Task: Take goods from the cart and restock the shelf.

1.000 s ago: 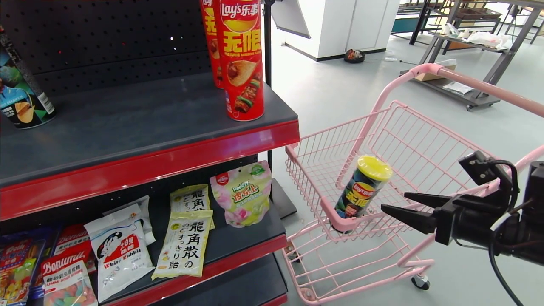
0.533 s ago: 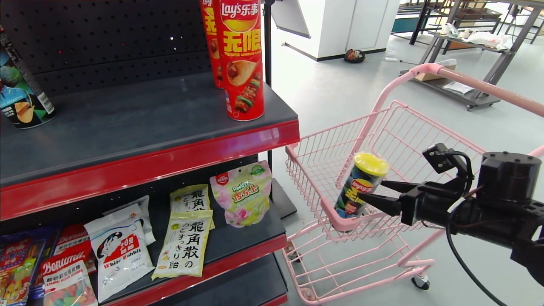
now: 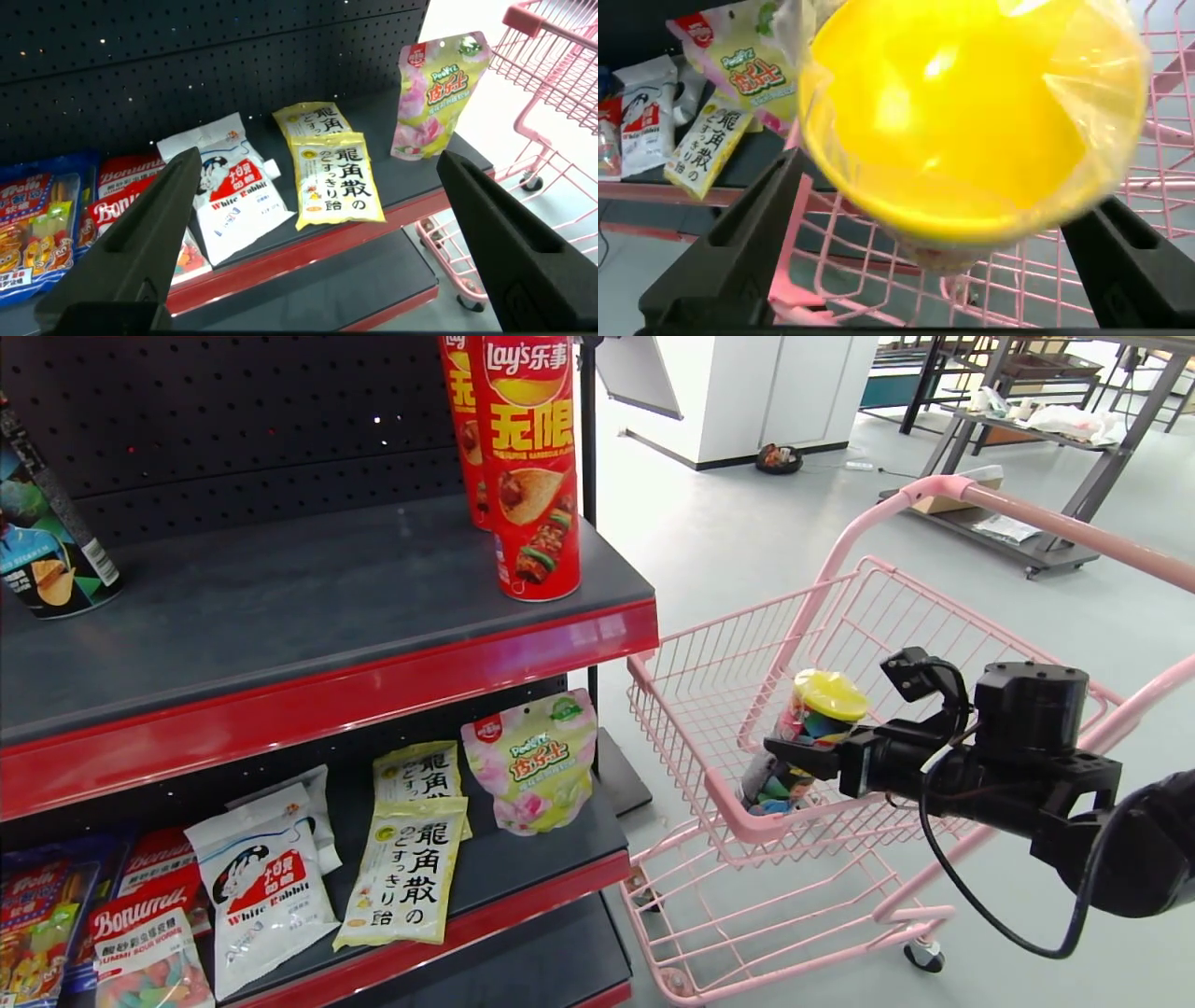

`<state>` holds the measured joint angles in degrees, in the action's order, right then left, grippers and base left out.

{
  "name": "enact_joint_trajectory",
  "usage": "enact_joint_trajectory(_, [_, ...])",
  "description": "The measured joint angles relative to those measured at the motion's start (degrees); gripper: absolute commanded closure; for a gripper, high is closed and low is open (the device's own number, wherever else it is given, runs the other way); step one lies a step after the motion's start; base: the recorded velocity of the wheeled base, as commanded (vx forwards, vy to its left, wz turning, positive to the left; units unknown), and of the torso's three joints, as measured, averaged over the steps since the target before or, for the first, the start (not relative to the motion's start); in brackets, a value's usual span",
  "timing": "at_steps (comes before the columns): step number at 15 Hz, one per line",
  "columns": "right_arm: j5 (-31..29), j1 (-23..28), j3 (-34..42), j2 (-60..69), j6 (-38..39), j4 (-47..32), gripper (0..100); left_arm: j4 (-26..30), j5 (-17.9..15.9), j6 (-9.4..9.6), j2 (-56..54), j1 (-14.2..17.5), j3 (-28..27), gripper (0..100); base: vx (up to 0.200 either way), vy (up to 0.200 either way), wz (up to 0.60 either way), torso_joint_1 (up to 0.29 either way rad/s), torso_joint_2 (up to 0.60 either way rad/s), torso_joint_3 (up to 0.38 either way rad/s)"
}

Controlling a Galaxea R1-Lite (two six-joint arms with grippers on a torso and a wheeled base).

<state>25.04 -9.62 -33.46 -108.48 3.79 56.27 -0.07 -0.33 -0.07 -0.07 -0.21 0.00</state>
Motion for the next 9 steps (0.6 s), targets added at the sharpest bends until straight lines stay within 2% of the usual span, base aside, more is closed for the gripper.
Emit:
enact_joint_trajectory(6, [0.2,0.4,-3.4,-4.4,0.1,0.2,0,0.0,0.0,0.07,0.0,0.0,0.0,0,0.0,0.0,0.0,0.0,0.0,0.0])
enact_joint_trajectory(7, [0.2,0.4,-3.8,-5.0,0.1,0.3,100,0.0,0.0,0.07,0.0,0.0,0.0,0,0.0,0.0,0.0,0.0,0.0,0.0])
enact_joint_trajectory(9, [0.2,0.1,-4.3,-6.2,0.3,1.9,100,0.0,0.0,0.07,0.0,0.0,0.0,0,0.0,0.0,0.0,0.0,0.0,0.0])
